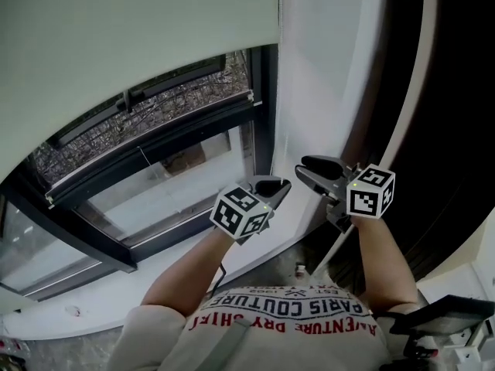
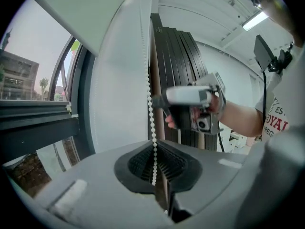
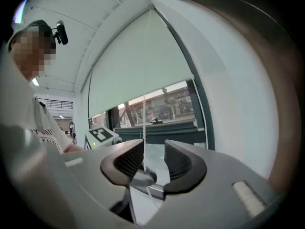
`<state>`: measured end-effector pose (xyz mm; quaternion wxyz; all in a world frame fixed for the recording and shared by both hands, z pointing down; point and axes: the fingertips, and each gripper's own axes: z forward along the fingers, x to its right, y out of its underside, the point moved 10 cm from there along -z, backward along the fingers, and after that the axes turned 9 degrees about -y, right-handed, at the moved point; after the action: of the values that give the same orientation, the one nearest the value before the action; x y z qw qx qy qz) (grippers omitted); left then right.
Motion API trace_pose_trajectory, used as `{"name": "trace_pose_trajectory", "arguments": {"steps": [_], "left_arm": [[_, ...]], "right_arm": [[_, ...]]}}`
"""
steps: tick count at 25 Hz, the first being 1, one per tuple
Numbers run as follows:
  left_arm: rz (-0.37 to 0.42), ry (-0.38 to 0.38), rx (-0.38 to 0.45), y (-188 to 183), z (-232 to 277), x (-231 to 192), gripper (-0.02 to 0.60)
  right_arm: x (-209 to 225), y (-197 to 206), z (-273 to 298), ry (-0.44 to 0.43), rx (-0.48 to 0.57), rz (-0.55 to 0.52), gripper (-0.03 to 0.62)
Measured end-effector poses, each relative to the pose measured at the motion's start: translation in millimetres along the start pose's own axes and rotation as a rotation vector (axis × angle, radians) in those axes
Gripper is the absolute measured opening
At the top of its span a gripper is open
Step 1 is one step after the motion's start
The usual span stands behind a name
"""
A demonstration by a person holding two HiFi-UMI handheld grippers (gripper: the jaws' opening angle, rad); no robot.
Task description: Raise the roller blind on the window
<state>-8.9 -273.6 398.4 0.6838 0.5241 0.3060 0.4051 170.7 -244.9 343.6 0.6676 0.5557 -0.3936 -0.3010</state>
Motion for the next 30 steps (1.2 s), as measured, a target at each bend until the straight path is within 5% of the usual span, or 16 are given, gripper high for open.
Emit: {"name": "trace_pose_trajectory", "arguments": {"steps": [8, 13, 16, 30], "left_arm": [[0.041, 0.023, 0.001, 2.7, -9.5, 22.1, 0.005], [0.054, 0.029, 0.000, 5.1, -9.9, 26.8, 0.006], [0.023, 0.032, 0.006, -0.9, -10.6, 22.4, 0.005], [0.046, -0.018, 0.017, -0.3, -8.7, 17.5, 0.005]], "right_arm": [[-37.2, -99.4, 17.2, -0.066, 0.099, -0.125, 0.144], [-36.3, -112.7, 25.3, -0.065, 0.119, -0.106, 0.132], [-31.8, -120.3, 35.5, -0.062, 0.092, -0.096, 0.020], [-26.6, -115.7, 38.8, -0.010, 0.122, -0.145, 0.011]]}}
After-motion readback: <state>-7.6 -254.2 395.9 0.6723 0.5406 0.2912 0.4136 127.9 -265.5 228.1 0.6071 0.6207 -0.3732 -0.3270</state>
